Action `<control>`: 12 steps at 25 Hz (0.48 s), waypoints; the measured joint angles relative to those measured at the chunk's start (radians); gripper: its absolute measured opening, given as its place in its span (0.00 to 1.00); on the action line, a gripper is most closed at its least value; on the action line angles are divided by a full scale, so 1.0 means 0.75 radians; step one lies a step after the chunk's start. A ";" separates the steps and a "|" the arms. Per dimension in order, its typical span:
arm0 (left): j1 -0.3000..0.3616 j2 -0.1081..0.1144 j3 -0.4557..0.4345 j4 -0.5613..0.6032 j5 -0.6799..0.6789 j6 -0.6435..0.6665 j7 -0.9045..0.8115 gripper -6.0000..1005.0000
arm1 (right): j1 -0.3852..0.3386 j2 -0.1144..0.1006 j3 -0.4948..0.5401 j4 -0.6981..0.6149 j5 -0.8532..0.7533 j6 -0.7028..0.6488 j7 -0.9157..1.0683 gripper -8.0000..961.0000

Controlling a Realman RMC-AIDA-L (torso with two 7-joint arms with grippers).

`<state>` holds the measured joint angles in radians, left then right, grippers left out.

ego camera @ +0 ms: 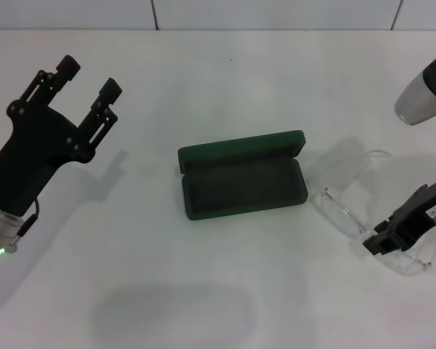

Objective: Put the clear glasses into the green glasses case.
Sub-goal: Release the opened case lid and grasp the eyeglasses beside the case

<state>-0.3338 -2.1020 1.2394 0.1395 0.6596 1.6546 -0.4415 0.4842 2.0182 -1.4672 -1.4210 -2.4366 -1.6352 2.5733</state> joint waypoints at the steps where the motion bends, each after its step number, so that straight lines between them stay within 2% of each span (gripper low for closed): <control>1: -0.001 0.000 0.000 0.000 0.000 0.000 -0.003 0.67 | 0.000 0.000 0.000 0.003 -0.010 0.001 0.000 0.29; 5: -0.001 0.001 0.000 0.000 0.000 0.001 -0.013 0.67 | -0.006 0.003 -0.005 0.003 -0.022 0.022 -0.002 0.30; 12: -0.007 -0.001 0.000 0.000 0.000 0.001 -0.015 0.67 | 0.000 0.006 -0.044 0.014 -0.024 0.042 -0.005 0.39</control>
<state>-0.3393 -2.1026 1.2395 0.1395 0.6596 1.6553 -0.4527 0.4842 2.0225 -1.5001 -1.4109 -2.4546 -1.6034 2.5695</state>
